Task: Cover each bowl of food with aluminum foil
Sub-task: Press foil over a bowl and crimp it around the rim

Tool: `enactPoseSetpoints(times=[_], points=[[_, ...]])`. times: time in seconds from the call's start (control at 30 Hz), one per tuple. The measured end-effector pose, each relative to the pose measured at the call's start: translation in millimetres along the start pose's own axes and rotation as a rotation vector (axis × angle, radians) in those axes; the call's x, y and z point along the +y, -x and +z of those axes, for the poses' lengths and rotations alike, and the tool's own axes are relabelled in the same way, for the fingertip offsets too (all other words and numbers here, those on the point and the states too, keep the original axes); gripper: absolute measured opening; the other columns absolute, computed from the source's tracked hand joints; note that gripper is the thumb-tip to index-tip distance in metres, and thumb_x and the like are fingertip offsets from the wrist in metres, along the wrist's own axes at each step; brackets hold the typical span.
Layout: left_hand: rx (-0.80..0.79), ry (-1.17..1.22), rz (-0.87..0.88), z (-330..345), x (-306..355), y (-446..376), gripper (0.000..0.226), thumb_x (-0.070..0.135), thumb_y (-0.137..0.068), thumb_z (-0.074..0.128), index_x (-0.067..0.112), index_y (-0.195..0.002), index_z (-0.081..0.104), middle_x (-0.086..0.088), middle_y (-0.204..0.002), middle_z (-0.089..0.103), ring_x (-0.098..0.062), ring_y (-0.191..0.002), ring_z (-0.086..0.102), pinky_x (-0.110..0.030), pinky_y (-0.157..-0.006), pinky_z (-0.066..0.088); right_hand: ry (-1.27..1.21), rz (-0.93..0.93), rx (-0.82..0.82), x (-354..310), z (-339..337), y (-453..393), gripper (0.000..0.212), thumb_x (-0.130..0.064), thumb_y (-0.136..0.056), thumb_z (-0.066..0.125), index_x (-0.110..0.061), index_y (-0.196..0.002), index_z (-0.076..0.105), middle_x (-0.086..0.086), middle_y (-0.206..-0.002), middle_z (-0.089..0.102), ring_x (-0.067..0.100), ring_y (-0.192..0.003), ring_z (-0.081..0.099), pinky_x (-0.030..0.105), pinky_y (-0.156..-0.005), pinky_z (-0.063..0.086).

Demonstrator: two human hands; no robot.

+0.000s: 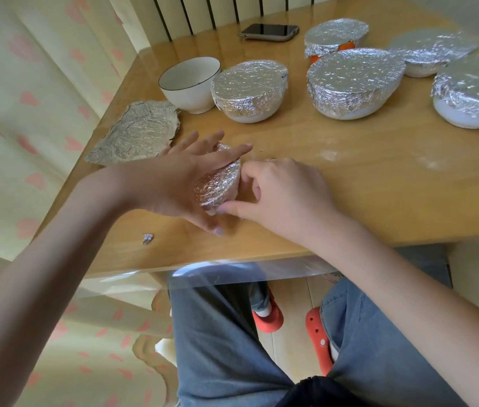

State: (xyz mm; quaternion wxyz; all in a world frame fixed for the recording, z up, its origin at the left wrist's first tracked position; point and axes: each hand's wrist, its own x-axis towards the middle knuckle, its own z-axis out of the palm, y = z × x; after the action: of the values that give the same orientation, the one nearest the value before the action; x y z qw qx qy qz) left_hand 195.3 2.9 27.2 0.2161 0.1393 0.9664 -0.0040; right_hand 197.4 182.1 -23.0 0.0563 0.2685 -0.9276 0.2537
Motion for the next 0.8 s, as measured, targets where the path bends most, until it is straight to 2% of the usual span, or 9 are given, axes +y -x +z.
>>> enactPoseSetpoints(times=[0.13,0.2,0.33,0.43,0.53,0.6,0.67,0.73,0.8], points=[[0.02,0.012,0.004,2,-1,-1,0.115,0.078,-0.037,0.062,0.079,-0.121,-0.017,0.02,-0.16,-0.011,-0.017,-0.15,-0.012,-0.054,-0.119,0.013,-0.081,0.01,0.019,4,4,-4,0.04,-0.064,-0.071,0.067,-0.027,-0.071,0.054,-0.013,-0.06,0.051,0.007,-0.063,0.047,0.02,-0.051,0.029],[0.013,0.009,0.003,1,0,-1,0.115,0.077,-0.037,0.063,0.081,-0.118,-0.018,0.022,-0.159,-0.01,-0.015,-0.149,-0.012,-0.053,-0.119,0.013,-0.158,0.012,-0.012,8,2,-8,0.036,-0.057,-0.071,0.072,-0.025,-0.067,0.058,-0.012,-0.056,0.053,0.003,-0.058,0.047,0.023,-0.053,0.037],[0.031,0.003,0.031,0,-1,-1,0.115,0.067,-0.049,0.077,0.082,-0.112,-0.018,0.024,-0.156,-0.003,-0.008,-0.145,-0.005,-0.046,-0.117,0.016,-0.273,-0.001,-0.089,15,-5,-23,0.036,-0.05,-0.061,0.082,-0.017,-0.061,0.066,-0.007,-0.055,0.062,0.01,-0.058,0.057,0.034,-0.061,0.051],[0.037,-0.004,0.02,1,-1,-2,0.113,0.064,-0.052,0.079,0.077,-0.115,-0.014,0.022,-0.157,-0.002,-0.008,-0.144,-0.004,-0.043,-0.116,0.017,-0.141,-0.003,-0.139,15,-14,-38,0.047,-0.06,-0.047,0.084,-0.017,-0.055,0.066,-0.007,-0.048,0.056,0.01,-0.054,0.052,0.029,-0.05,0.038],[0.049,-0.013,-0.008,1,-1,-3,0.112,0.065,-0.054,0.078,0.073,-0.127,-0.006,0.019,-0.156,0.002,-0.014,-0.144,0.001,-0.044,-0.115,0.02,0.008,0.009,-0.169,17,-19,-51,0.057,-0.068,-0.039,0.081,-0.016,-0.052,0.062,-0.008,-0.045,0.052,0.009,-0.057,0.052,0.025,-0.049,0.031],[0.119,-0.009,-0.093,3,3,-6,0.111,0.066,-0.06,0.074,0.062,-0.144,0.002,0.009,-0.157,0.009,-0.025,-0.143,0.01,-0.047,-0.112,0.026,-0.009,0.029,-0.131,24,-17,-55,0.055,-0.067,-0.043,0.08,-0.016,-0.051,0.061,-0.007,-0.047,0.053,0.01,-0.059,0.053,0.025,-0.05,0.031],[0.181,0.011,-0.228,4,13,-10,0.112,0.07,-0.066,0.068,0.052,-0.15,-0.003,-0.001,-0.158,0.015,-0.035,-0.142,0.017,-0.049,-0.11,0.028,-0.067,0.07,-0.048,33,-15,-53,0.049,-0.062,-0.057,0.078,-0.017,-0.052,0.057,-0.007,-0.048,0.051,0.009,-0.054,0.048,0.026,-0.051,0.03],[0.138,0.028,-0.307,3,20,-11,0.123,0.08,-0.058,0.065,0.053,-0.147,-0.018,-0.006,-0.162,0.005,-0.04,-0.146,0.01,-0.054,-0.112,0.023,-0.108,0.071,-0.003,41,-15,-46,0.042,-0.058,-0.066,0.075,-0.02,-0.057,0.058,-0.008,-0.052,0.052,0.006,-0.053,0.047,0.026,-0.053,0.033],[0.071,0.032,-0.294,-1,18,-6,0.138,0.085,-0.041,0.066,0.06,-0.135,-0.033,-0.004,-0.163,-0.018,-0.04,-0.148,-0.01,-0.062,-0.116,0.01,-0.138,0.047,-0.045,39,-16,-33,0.036,-0.06,-0.065,0.074,-0.026,-0.07,0.062,-0.01,-0.06,0.057,0.003,-0.058,0.051,0.026,-0.057,0.04]])
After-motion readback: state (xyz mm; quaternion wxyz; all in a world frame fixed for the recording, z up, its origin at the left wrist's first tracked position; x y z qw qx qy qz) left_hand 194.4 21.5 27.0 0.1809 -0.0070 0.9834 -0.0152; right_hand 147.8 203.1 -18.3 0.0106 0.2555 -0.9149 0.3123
